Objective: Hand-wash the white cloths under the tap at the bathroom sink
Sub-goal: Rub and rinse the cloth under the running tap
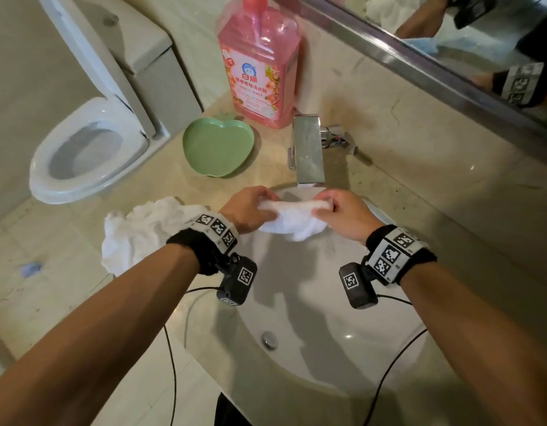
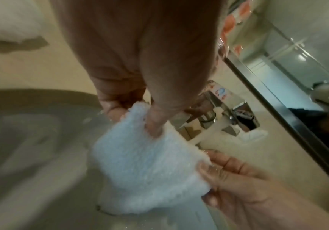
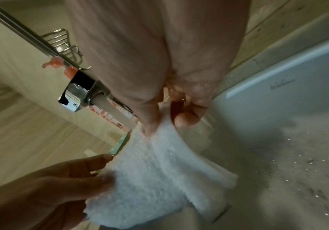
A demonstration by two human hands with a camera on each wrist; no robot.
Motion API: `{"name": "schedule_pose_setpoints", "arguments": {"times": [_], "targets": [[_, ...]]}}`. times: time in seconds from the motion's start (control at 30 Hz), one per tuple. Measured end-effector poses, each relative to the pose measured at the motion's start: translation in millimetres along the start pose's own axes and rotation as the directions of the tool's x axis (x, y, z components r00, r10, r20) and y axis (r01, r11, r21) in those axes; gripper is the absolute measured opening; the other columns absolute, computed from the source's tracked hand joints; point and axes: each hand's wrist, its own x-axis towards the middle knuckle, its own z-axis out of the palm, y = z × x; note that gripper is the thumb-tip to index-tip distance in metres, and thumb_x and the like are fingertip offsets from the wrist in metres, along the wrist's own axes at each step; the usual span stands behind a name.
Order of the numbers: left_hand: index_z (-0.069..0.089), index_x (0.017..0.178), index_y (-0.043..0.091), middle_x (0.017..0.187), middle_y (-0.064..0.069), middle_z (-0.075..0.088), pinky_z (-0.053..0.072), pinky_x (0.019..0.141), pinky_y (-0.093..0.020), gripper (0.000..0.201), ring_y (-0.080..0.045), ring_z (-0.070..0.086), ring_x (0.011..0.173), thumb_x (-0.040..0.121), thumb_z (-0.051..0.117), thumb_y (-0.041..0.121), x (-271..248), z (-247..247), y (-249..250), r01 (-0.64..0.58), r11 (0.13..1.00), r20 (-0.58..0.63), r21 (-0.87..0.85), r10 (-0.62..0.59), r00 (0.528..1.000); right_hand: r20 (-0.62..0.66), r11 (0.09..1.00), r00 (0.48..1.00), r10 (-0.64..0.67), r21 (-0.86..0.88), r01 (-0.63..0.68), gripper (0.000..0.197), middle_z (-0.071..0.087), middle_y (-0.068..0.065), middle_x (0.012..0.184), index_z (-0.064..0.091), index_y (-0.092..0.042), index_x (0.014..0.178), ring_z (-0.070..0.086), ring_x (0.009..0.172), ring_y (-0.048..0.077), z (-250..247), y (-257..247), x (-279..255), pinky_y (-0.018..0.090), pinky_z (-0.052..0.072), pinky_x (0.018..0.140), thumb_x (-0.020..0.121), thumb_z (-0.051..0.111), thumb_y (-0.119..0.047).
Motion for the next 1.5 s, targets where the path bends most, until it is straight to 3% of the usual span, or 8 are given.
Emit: {"name": "schedule_pose_setpoints", "arguments": {"times": [0.27,0.4,0.6,0.9,1.0,1.2,1.33,1.5], "targets": [[0.059,0.117,0.010,0.117,-0.013,0.064,0.043,0.087,-0.030,0.021,-0.030,0.058,0.104,0.100,0.050,0.016,22.0,22.3,29.1,-0.063,0.998,-0.030,0.009,0.063,0.998,-0.018,0.985,0.999,0.040,0.168,-0.037,0.037,0.071,-0.003,0.105,0.062,-0.030,0.109,0.070,0.089,0.009,-23.5,21.5,-15.1,0.012,0.053,0.068,0.082,0.076,-0.007],[0.058,0.112,0.028,0.106,0.001,0.062,0.041,0.082,-0.026,0.018,-0.017,0.056,0.095,0.101,0.048,0.019,31.2,30.6,36.4,-0.079,0.996,-0.027,-0.041,0.078,0.997,0.000,0.946,0.994,0.109,0.307,-0.104,0.047,0.070,0.001,0.116,0.063,-0.039,0.104,0.065,0.110,0.020,-30.3,36.7,-17.3,0.045,0.051,0.102,0.088,0.064,0.005],[0.056,0.118,0.022,0.119,-0.001,0.064,0.052,0.088,-0.038,0.020,-0.022,0.063,0.101,0.097,0.055,0.021,32.9,28.7,37.0,-0.005,0.991,-0.121,-0.133,-0.011,0.993,-0.098,0.961,0.989,0.112,0.264,-0.083,0.037,0.067,-0.001,0.116,0.065,-0.044,0.095,0.063,0.103,0.041,-27.6,37.0,-17.2,0.062,0.051,0.090,0.088,0.050,-0.011],[0.064,0.104,0.021,0.092,-0.001,0.064,0.045,0.073,-0.030,0.020,-0.016,0.056,0.078,0.088,0.070,0.034,10.1,-8.5,8.4,-0.045,0.999,-0.078,-0.028,0.043,0.996,-0.078,0.975,0.997,0.003,0.221,0.015,0.041,0.066,0.027,0.117,0.070,-0.040,0.097,0.061,0.105,0.046,-6.1,4.7,-7.8,0.058,0.050,0.094,0.086,0.057,-0.002],[0.069,0.101,0.021,0.084,0.000,0.062,0.042,0.073,-0.026,0.013,-0.020,0.059,0.081,0.089,0.069,0.026,2.5,-11.6,-6.7,-0.026,0.994,-0.167,0.105,0.043,0.985,-0.108,0.984,0.993,-0.047,0.167,0.064,0.044,0.074,0.007,0.105,0.070,-0.053,0.090,0.066,0.085,0.023,2.8,-1.9,-6.9,0.031,0.056,0.083,0.088,0.062,-0.010],[0.057,0.087,0.022,0.067,0.008,0.054,0.036,0.063,-0.026,0.012,-0.016,0.049,0.065,0.098,0.054,0.022,2.2,-14.0,-26.0,0.009,1.000,-0.184,-0.021,-0.013,0.983,-0.083,0.977,0.996,0.031,0.215,-0.013,0.035,0.072,0.014,0.110,0.074,-0.044,0.087,0.063,0.103,0.045,21.8,-12.9,2.2,0.061,0.051,0.092,0.092,0.056,-0.014],[0.060,0.098,0.017,0.085,-0.002,0.062,0.049,0.071,-0.037,0.016,-0.018,0.056,0.074,0.088,0.071,0.023,-0.8,-13.9,-25.7,-0.030,0.964,-0.089,-0.265,0.007,0.996,-0.016,0.990,0.999,0.035,0.140,-0.033,0.044,0.070,0.006,0.114,0.065,-0.021,0.118,0.067,0.105,0.025,20.0,-16.6,2.5,0.039,0.054,0.091,0.075,0.076,-0.018],[0.061,0.106,0.024,0.096,0.002,0.062,0.041,0.072,-0.029,0.033,-0.017,0.055,0.086,0.080,0.074,0.040,6.2,1.7,-9.6,-0.050,0.977,-0.135,0.206,0.079,0.988,-0.159,0.990,0.986,-0.049,-0.136,0.027,0.028,0.067,0.005,0.116,0.072,-0.013,0.113,0.063,0.104,0.021,14.5,-16.4,0.6,0.021,0.041,0.082,0.085,0.072,-0.017]]}}
